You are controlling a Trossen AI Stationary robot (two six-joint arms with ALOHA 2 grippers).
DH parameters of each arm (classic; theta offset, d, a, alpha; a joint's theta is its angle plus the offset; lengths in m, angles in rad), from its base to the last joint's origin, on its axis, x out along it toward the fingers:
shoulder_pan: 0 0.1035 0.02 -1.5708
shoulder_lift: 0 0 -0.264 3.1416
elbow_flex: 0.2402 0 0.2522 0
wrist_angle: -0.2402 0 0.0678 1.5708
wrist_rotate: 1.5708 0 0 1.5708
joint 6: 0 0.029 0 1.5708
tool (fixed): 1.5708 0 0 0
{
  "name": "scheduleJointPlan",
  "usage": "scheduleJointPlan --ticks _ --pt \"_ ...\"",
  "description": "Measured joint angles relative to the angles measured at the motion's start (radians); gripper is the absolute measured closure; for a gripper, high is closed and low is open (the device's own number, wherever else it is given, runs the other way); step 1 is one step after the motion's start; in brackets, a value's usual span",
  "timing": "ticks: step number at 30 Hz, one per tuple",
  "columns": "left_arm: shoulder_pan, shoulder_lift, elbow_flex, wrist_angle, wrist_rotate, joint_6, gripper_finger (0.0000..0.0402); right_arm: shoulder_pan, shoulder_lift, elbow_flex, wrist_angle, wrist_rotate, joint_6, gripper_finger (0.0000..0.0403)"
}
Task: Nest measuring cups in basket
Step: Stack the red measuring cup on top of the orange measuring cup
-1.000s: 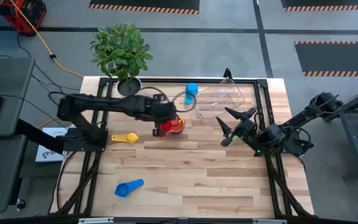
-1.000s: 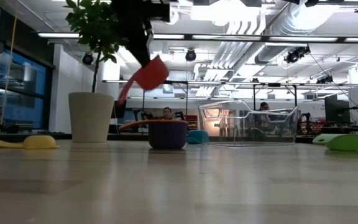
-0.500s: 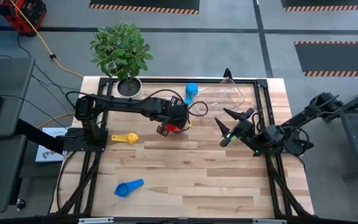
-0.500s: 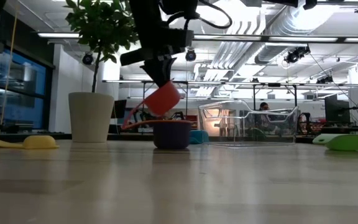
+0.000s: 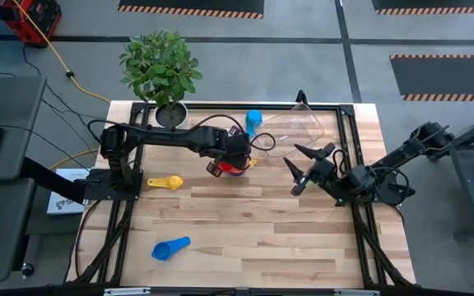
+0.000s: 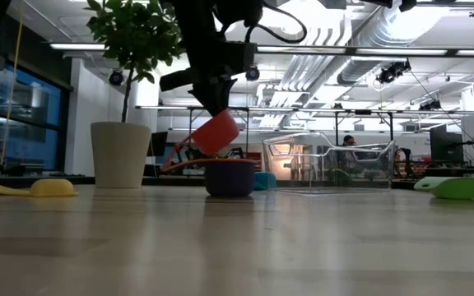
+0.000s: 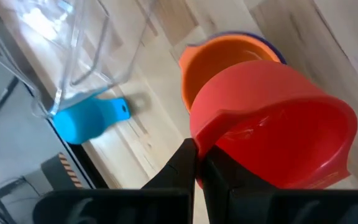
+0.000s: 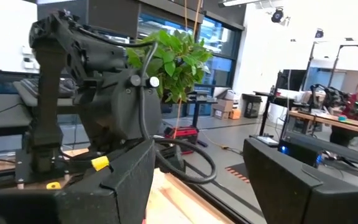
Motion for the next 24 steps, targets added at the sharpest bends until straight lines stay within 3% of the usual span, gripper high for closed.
scheduleJointPlan --ticks 10,24 --pt "0.011 0.0 0.0 0.076 0.007 0.03 0.0391 0.0 0.0 0.0 0.0 -0.012 0.01 0.0167" --pt "0.013 0.06 0.0 0.164 0.005 0.077 0.0333 -0.001 0.0 0.0 -0.006 -0.013 0.034 0.0167"
